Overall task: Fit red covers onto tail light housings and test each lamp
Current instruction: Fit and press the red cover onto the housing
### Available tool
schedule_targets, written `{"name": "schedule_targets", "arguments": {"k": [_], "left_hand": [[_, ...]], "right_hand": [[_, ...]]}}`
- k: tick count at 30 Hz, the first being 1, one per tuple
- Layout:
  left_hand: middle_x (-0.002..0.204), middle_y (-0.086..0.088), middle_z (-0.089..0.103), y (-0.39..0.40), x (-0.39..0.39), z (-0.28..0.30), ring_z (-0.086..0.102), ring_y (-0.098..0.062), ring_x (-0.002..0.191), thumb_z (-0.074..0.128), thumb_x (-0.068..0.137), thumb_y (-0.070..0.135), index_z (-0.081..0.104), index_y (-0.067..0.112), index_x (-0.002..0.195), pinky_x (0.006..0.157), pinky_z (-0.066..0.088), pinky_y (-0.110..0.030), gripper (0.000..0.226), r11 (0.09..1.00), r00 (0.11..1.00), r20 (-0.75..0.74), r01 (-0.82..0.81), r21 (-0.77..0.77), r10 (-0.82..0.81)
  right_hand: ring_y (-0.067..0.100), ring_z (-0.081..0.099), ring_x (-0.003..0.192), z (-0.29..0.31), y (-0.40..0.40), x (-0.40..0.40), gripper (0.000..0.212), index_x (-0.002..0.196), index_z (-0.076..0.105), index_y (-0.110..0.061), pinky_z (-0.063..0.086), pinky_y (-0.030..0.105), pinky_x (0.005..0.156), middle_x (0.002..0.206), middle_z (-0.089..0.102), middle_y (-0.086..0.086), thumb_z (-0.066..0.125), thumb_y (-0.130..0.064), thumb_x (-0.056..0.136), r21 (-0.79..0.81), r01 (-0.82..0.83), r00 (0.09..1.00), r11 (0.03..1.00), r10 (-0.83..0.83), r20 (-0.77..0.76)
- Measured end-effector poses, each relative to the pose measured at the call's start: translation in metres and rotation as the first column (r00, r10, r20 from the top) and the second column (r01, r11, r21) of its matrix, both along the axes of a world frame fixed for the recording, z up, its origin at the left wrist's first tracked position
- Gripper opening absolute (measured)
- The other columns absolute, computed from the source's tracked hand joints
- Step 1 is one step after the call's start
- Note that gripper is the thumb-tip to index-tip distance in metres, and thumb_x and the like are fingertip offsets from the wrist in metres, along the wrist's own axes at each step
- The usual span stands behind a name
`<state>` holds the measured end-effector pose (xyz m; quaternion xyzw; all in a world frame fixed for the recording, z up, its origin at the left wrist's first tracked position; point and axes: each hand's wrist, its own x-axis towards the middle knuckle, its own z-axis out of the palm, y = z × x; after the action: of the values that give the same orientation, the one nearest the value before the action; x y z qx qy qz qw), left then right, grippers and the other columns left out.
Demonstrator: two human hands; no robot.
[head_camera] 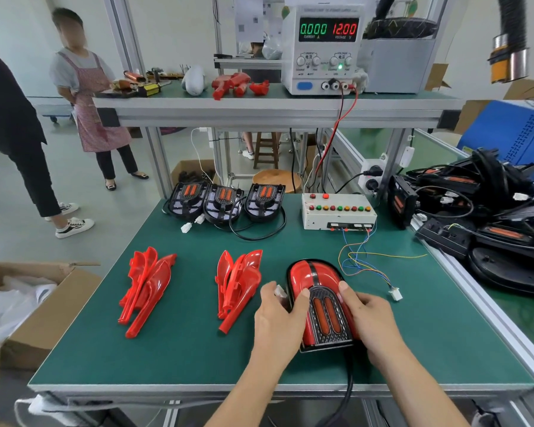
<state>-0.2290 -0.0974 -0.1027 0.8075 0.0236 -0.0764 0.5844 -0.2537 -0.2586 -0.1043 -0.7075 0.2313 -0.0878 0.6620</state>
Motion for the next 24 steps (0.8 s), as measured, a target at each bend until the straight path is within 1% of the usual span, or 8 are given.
{"name": "schedule_targets", "arguments": {"k": [3,10,13,16,18,20,22,24], "left_hand": [[0.112,0.004,0.077,0.001,0.005,0.004,0.073,-0.009,0.103,0.062,0.098,0.05,0.067,0.019,0.118,0.1,0.055,-0.035,0.037,0.943,0.971,-0.17,0.11,-0.314,-0.17],[0.111,-0.006,0.078,0.005,0.016,0.009,0.073,-0.023,0.108,0.061,0.102,0.035,0.065,0.006,0.12,0.105,0.053,-0.048,0.035,0.868,0.946,-0.217,0.111,-0.484,-0.241],[0.109,-0.008,0.078,0.005,0.021,0.015,0.075,-0.024,0.104,0.06,0.103,0.032,0.063,0.003,0.121,0.101,0.056,-0.05,0.035,0.813,0.944,-0.253,0.028,-0.581,-0.213],[0.111,-0.008,0.078,0.005,0.028,0.021,0.074,-0.025,0.106,0.06,0.103,0.03,0.061,0.003,0.124,0.102,0.054,-0.052,0.034,0.793,0.957,-0.236,-0.013,-0.609,-0.166],[0.11,-0.009,0.078,0.004,0.031,0.023,0.073,-0.026,0.107,0.06,0.103,0.029,0.061,0.003,0.123,0.102,0.055,-0.052,0.033,0.784,0.964,-0.226,-0.032,-0.62,-0.14],[0.108,-0.01,0.078,0.003,0.031,0.024,0.074,-0.027,0.106,0.061,0.102,0.029,0.061,0.002,0.12,0.101,0.056,-0.05,0.032,0.778,0.967,-0.216,-0.031,-0.627,-0.136],[0.108,-0.011,0.078,0.001,0.03,0.023,0.074,-0.028,0.105,0.062,0.102,0.03,0.062,0.002,0.118,0.101,0.055,-0.05,0.033,0.78,0.971,-0.2,-0.022,-0.625,-0.133],[0.108,-0.014,0.077,0.0,0.028,0.02,0.073,-0.03,0.107,0.063,0.101,0.03,0.064,0.002,0.117,0.102,0.054,-0.052,0.032,0.774,0.975,-0.184,-0.024,-0.633,-0.121]], "right_hand": [[0.029,0.078,0.08,-0.002,0.004,-0.002,0.034,0.084,0.082,-0.02,0.062,0.046,0.083,0.083,0.079,0.012,0.064,-0.045,0.097,0.058,0.022,0.998,0.998,-0.025,0.052],[0.025,0.074,0.091,0.002,0.005,-0.005,0.048,0.094,0.078,-0.015,0.057,0.051,0.092,0.091,0.079,0.005,0.056,-0.057,0.098,-0.163,0.023,0.998,0.986,-0.013,0.061],[0.016,0.06,0.106,0.001,0.013,-0.016,0.051,0.12,0.063,-0.023,0.046,0.037,0.097,0.113,0.063,-0.006,0.057,-0.064,0.09,-0.365,0.276,0.953,0.889,-0.204,0.223],[0.008,0.052,0.077,0.004,0.037,-0.04,0.036,0.091,0.053,-0.035,0.042,0.027,0.075,0.081,0.053,-0.011,0.057,-0.07,0.083,-0.324,0.485,0.846,0.813,-0.342,0.409],[0.008,0.046,0.053,0.0,0.051,-0.048,0.051,0.07,0.051,-0.028,0.038,0.017,0.057,0.058,0.052,-0.009,0.054,-0.078,0.079,-0.297,0.33,0.924,0.896,-0.242,0.295],[0.009,0.051,0.046,0.003,0.062,-0.045,0.062,0.064,0.055,-0.022,0.039,0.018,0.048,0.052,0.06,-0.006,0.053,-0.082,0.081,-0.213,0.1,0.993,0.972,-0.084,0.085],[0.02,0.065,0.051,0.005,0.07,-0.036,0.056,0.082,0.066,-0.015,0.044,0.026,0.043,0.065,0.073,0.007,0.055,-0.07,0.087,-0.002,-0.057,0.996,0.998,0.056,-0.064],[0.026,0.069,0.054,0.005,0.075,-0.027,0.055,0.097,0.067,-0.006,0.048,0.028,0.043,0.072,0.074,0.017,0.056,-0.059,0.092,0.175,-0.064,0.995,0.983,0.078,-0.07]]}}
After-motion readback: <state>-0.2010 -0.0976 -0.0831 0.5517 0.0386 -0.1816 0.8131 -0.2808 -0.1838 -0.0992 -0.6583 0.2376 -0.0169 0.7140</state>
